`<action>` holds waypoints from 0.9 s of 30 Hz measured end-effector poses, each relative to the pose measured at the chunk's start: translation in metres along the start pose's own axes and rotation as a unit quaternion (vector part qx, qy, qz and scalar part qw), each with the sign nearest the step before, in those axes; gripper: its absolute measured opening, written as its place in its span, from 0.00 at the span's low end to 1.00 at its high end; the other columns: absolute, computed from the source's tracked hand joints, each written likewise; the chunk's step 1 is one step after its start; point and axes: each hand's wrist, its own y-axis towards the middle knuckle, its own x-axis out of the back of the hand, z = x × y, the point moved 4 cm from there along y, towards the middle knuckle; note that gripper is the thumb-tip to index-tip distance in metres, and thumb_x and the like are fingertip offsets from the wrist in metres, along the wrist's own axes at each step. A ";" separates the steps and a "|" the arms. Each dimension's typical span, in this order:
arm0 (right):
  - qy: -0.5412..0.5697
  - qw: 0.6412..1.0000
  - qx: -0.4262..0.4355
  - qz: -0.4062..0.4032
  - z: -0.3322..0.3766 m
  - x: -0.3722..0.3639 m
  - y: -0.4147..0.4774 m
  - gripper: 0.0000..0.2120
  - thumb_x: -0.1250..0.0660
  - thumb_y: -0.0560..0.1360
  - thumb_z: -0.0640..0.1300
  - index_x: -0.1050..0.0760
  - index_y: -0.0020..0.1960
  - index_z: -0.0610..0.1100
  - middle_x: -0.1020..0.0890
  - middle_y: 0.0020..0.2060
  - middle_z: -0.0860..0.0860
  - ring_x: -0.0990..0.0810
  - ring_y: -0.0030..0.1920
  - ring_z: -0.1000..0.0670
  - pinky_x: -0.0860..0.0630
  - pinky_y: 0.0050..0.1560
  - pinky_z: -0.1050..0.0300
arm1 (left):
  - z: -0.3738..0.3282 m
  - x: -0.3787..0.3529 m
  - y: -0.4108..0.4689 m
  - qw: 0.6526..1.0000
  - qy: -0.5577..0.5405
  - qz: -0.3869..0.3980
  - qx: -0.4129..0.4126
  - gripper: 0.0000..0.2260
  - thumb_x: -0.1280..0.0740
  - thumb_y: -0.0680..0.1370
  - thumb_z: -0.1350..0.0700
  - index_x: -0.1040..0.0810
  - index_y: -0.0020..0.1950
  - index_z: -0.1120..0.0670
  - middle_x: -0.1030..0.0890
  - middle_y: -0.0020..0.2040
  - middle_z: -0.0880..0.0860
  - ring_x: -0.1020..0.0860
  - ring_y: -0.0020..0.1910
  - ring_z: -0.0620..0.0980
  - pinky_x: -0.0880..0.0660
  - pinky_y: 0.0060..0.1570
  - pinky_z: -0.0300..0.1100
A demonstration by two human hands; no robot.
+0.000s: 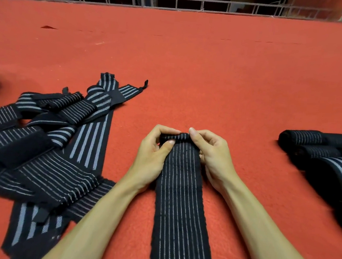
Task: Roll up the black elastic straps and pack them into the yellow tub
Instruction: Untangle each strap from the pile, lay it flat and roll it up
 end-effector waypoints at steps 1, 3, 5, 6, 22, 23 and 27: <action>0.012 1.000 0.003 0.001 -0.001 0.000 -0.001 0.08 0.31 0.76 0.44 0.21 0.46 0.39 0.19 0.37 0.44 0.22 0.38 0.47 0.25 0.40 0.54 | 0.001 -0.001 0.001 1.000 0.002 0.002 0.002 0.10 0.38 0.80 0.67 0.23 0.53 0.53 0.20 0.48 0.49 0.22 0.46 0.44 0.24 0.46 0.38; 0.009 1.000 0.017 0.005 -0.001 -0.001 -0.001 0.04 0.30 0.75 0.39 0.21 0.48 0.38 0.18 0.38 0.45 0.21 0.40 0.50 0.24 0.42 0.58 | 0.003 -0.002 0.002 1.000 0.016 0.012 0.002 0.11 0.39 0.80 0.66 0.24 0.54 0.51 0.21 0.50 0.48 0.23 0.49 0.42 0.26 0.51 0.39; -0.020 0.999 0.035 0.007 -0.003 0.001 -0.001 0.05 0.30 0.74 0.35 0.21 0.50 0.37 0.17 0.41 0.45 0.20 0.42 0.51 0.23 0.44 0.59 | 0.006 -0.004 0.001 0.999 0.014 0.032 0.022 0.10 0.38 0.80 0.63 0.26 0.56 0.49 0.22 0.50 0.47 0.24 0.48 0.42 0.27 0.52 0.39; -0.034 0.999 0.041 0.008 -0.003 0.001 -0.001 0.06 0.30 0.74 0.34 0.21 0.51 0.37 0.17 0.43 0.46 0.19 0.43 0.51 0.22 0.45 0.59 | 0.007 -0.004 0.001 0.999 0.013 0.043 0.031 0.09 0.37 0.80 0.60 0.27 0.58 0.48 0.22 0.50 0.47 0.24 0.48 0.41 0.26 0.51 0.39; -0.036 0.994 0.105 0.026 0.005 0.003 -0.001 0.12 0.30 0.71 0.27 0.22 0.43 0.43 0.18 0.38 0.50 0.20 0.41 0.55 0.24 0.44 0.60 | 0.003 -0.003 0.001 1.000 0.000 0.000 0.023 0.07 0.41 0.82 0.53 0.26 0.52 0.55 0.22 0.47 0.50 0.25 0.44 0.42 0.27 0.46 0.36; -0.028 0.995 0.096 0.029 0.004 0.003 -0.001 0.11 0.30 0.71 0.28 0.21 0.44 0.44 0.18 0.39 0.50 0.20 0.42 0.53 0.23 0.45 0.57 | 0.003 -0.003 0.001 1.000 -0.002 -0.004 0.020 0.07 0.41 0.82 0.54 0.26 0.51 0.55 0.22 0.46 0.50 0.24 0.44 0.42 0.27 0.46 0.36; 0.003 0.997 0.065 0.039 0.002 0.002 -0.001 0.04 0.29 0.73 0.37 0.20 0.46 0.44 0.18 0.40 0.49 0.22 0.41 0.51 0.26 0.42 0.57 | 0.001 -0.002 0.000 0.999 0.002 -0.020 0.024 0.07 0.43 0.83 0.62 0.26 0.50 0.57 0.22 0.45 0.49 0.24 0.42 0.39 0.27 0.44 0.33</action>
